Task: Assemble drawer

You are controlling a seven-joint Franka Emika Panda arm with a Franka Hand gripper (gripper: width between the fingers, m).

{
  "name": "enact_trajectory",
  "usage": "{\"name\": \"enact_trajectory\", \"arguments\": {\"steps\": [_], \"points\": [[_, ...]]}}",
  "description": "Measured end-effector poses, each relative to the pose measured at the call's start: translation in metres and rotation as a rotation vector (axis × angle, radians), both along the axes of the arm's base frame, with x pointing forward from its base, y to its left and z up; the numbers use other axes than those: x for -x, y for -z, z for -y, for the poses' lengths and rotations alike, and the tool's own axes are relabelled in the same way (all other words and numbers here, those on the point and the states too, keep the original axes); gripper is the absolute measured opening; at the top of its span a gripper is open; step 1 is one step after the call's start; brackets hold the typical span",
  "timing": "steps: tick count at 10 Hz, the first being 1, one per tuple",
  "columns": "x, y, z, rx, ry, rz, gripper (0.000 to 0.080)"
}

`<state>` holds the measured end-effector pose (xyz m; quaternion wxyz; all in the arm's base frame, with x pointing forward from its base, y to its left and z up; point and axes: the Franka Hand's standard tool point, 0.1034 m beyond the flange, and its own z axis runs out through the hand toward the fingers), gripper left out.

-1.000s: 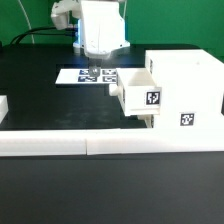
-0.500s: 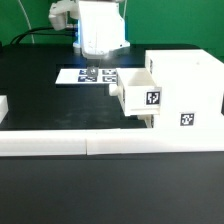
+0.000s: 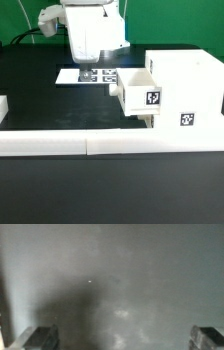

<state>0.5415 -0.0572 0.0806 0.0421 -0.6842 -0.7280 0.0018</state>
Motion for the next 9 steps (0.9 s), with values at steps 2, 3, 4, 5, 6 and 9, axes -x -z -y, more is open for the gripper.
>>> {"name": "enact_trajectory", "arguments": {"steps": [2, 3, 4, 5, 6, 9], "points": [[-0.008, 0.002, 0.002, -0.048, 0.032, -0.019, 0.0649], [-0.012, 0.004, -0.003, -0.058, 0.063, -0.030, 0.0649], [-0.016, 0.005, -0.015, -0.061, 0.098, -0.035, 0.0649], [-0.020, 0.006, -0.026, -0.065, 0.115, -0.040, 0.0649], [-0.021, 0.006, -0.030, -0.065, 0.129, -0.042, 0.0649], [-0.021, 0.007, -0.051, -0.066, 0.166, -0.052, 0.0649]]}}
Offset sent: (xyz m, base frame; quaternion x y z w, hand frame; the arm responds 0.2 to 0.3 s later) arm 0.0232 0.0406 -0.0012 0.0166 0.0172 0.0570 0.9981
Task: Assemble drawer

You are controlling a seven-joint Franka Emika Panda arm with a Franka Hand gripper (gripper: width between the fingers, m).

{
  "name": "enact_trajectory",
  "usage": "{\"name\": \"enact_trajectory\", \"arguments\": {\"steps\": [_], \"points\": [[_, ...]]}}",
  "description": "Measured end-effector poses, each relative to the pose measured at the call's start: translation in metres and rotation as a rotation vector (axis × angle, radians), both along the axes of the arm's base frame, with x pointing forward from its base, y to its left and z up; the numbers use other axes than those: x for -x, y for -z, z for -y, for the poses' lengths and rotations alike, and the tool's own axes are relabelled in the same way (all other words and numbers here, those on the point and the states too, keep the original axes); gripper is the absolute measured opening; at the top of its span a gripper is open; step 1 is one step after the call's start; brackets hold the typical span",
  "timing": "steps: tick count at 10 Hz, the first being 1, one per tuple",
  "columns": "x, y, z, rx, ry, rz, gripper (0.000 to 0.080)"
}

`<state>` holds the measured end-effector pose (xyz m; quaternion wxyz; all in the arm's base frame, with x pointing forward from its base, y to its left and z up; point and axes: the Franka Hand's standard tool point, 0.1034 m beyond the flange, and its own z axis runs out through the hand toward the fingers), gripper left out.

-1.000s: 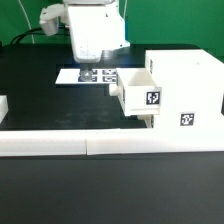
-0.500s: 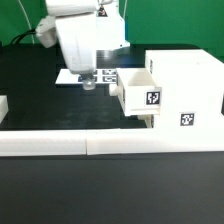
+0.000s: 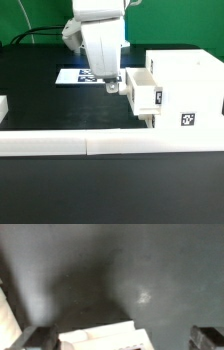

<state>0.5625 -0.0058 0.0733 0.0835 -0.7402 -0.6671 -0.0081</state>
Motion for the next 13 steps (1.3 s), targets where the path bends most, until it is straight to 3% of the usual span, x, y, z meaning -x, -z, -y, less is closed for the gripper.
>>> {"name": "enact_trajectory", "arguments": {"steps": [5, 7, 11, 13], "points": [[-0.003, 0.001, -0.034, 0.006, 0.059, -0.010, 0.0649], [-0.001, 0.002, -0.033, 0.011, 0.064, -0.011, 0.0649], [0.020, -0.001, 0.002, 0.026, 0.085, -0.026, 0.0649], [0.020, 0.000, 0.002, 0.025, 0.087, -0.027, 0.0649]]}}
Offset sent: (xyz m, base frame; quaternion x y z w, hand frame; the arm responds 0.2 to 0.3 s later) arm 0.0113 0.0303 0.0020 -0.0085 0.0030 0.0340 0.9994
